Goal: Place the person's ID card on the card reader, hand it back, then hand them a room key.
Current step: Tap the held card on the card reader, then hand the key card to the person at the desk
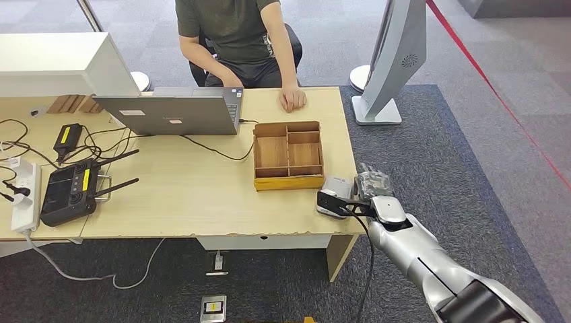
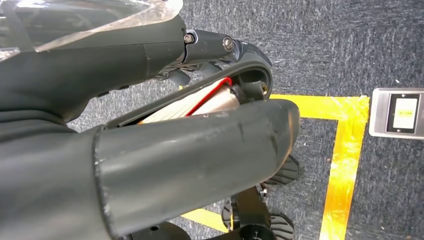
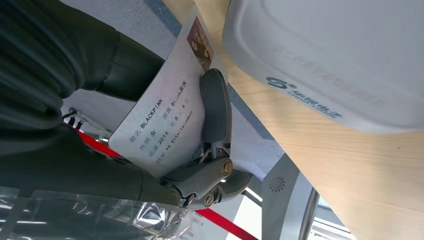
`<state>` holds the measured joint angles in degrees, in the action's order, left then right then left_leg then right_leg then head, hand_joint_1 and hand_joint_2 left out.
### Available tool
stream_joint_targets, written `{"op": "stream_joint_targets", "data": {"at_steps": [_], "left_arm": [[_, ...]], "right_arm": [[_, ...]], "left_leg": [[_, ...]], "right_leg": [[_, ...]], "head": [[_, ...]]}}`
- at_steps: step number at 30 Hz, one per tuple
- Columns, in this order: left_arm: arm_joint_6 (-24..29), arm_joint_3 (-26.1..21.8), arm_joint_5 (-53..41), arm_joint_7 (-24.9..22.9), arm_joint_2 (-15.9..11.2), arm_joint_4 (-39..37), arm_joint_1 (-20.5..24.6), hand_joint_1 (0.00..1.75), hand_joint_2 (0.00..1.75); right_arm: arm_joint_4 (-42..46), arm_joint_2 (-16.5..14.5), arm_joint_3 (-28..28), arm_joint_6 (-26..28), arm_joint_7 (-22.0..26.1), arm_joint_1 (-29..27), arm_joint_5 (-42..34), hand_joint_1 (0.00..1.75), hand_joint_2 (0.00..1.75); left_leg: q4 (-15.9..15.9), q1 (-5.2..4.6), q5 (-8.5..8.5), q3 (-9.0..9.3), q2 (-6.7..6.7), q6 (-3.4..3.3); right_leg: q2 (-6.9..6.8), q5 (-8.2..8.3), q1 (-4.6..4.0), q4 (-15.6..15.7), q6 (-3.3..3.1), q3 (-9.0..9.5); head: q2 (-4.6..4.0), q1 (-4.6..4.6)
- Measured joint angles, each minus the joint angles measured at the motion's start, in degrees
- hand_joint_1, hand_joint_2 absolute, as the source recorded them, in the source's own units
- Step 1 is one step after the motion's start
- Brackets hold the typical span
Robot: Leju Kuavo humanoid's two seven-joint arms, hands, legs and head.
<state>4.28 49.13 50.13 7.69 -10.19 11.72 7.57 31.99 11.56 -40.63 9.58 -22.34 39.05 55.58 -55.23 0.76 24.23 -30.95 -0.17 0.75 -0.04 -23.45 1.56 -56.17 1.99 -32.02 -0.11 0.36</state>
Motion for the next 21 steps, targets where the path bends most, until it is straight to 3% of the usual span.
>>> {"op": "stream_joint_targets", "data": {"at_steps": [9,21], "left_arm": [[-0.2,0.0,-0.4,0.8,0.0,0.0,-0.3,0.00,0.00],[-1.3,0.0,-0.7,1.0,0.0,0.0,-0.6,0.00,0.00]], "right_arm": [[8.1,1.7,1.0,-5.3,-2.8,1.0,7.3,1.75,1.75],[28.2,2.1,1.1,-16.4,-5.4,8.8,16.7,1.75,1.75]], "left_leg": [[0.0,-0.01,-0.01,-0.10,0.00,0.00],[0.0,0.00,-0.06,-0.17,0.01,0.03]], "right_leg": [[0.00,0.03,0.01,0.0,0.01,-0.08],[0.00,0.06,0.00,0.0,0.02,-0.16]], "head": [[0.01,0.00],[0.01,0.01]]}}
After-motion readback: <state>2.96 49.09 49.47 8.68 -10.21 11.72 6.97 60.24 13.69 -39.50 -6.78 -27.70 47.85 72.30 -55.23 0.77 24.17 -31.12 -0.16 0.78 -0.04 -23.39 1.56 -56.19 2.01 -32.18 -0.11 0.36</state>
